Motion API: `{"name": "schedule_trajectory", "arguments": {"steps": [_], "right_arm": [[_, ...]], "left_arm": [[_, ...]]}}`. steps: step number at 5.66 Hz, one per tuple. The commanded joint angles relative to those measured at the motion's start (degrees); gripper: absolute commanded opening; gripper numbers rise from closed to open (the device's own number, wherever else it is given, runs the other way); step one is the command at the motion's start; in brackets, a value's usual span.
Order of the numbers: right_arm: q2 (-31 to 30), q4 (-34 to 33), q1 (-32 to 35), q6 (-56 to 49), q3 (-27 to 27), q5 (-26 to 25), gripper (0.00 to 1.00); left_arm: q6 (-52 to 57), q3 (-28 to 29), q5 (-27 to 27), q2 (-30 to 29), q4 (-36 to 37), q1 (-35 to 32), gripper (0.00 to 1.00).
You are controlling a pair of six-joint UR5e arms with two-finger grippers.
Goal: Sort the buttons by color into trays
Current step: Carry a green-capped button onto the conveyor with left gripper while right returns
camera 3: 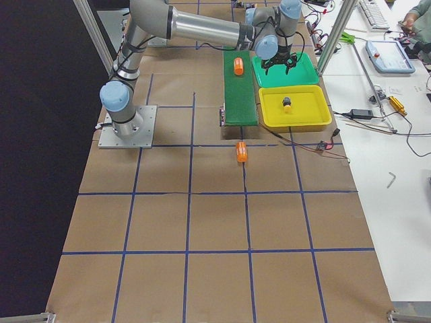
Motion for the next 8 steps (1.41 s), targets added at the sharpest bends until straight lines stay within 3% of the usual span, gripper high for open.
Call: {"name": "schedule_trajectory", "arguments": {"steps": [1, 2, 5, 6, 7, 8], "right_arm": [[-15.1, -0.1, 0.3, 3.6, 16.9, 0.2, 1.00], [-17.5, -0.1, 2.3, 5.5, 20.3, -0.1, 1.00], [-17.6, -1.4, 4.0, 5.0, 19.5, -2.3, 1.00], [-18.6, -1.3, 3.9, 5.2, 18.7, -2.8, 1.00], [-19.4, -0.8, 3.8, 5.2, 18.1, -2.4, 1.00], [-19.4, -0.4, 3.2, 4.7, 18.1, -2.7, 1.00]], "left_arm": [[7.0, -0.8, 0.0, 4.3, -2.9, -13.1, 0.03], [7.6, -0.9, 0.1, 4.5, -3.1, -18.4, 0.03], [7.6, -2.5, -0.6, -0.1, -2.1, -28.3, 0.04], [7.6, -2.7, -0.1, -0.5, -0.9, -30.3, 0.31], [7.5, -2.3, -0.2, -0.2, -0.8, -30.3, 0.97], [7.1, -1.4, -0.1, 1.4, -1.8, -28.9, 0.98]]}}
